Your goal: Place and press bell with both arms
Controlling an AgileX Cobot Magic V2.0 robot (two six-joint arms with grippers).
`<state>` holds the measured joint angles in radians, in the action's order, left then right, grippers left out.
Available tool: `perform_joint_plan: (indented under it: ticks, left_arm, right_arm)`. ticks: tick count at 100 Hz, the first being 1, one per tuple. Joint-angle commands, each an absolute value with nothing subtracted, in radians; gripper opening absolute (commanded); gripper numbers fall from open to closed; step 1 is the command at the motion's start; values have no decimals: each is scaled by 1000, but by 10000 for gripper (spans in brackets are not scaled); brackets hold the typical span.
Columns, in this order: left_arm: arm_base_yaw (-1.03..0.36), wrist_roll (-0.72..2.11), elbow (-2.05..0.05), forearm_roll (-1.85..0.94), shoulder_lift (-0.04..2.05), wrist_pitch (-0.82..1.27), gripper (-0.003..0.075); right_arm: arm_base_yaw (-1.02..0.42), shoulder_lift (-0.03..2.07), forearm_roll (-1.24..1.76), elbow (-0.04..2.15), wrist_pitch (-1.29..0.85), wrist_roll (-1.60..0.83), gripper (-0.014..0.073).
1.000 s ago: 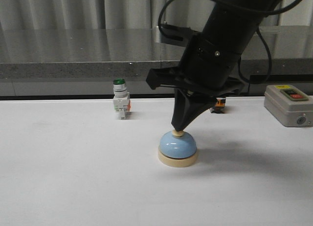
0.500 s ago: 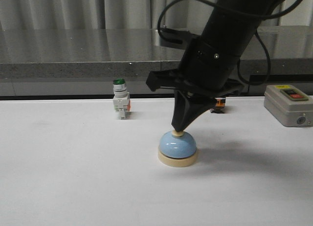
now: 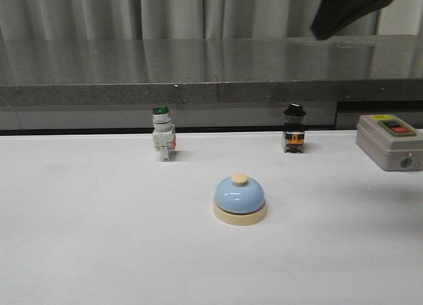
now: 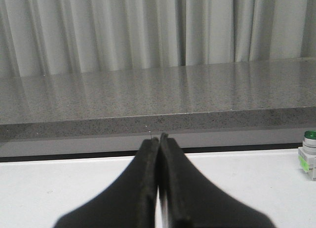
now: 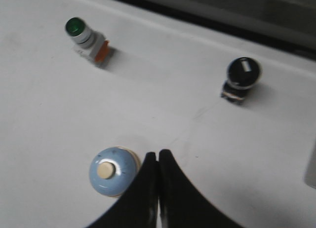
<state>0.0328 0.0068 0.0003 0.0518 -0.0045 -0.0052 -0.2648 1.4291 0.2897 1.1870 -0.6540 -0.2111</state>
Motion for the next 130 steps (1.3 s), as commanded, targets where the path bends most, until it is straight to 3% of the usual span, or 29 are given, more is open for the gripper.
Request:
perform_joint_plan:
  ticks: [1, 28, 72, 130]
  left_arm:
    - [36, -6, 44, 45, -34, -87, -20]
    - [36, -6, 44, 45, -34, -87, -20]
    - [36, -6, 44, 45, -34, -87, -20]
    - [36, -6, 44, 45, -34, -87, -20]
  right_arm:
    - [-207, 1297, 286, 1150, -589, -223, -60]
    - [-90, 972, 285, 894, -490, -223, -60]
    - [-81, 501, 285, 603, -483, -223, -60]
    - [-81, 459, 285, 597, -495, -223, -60]
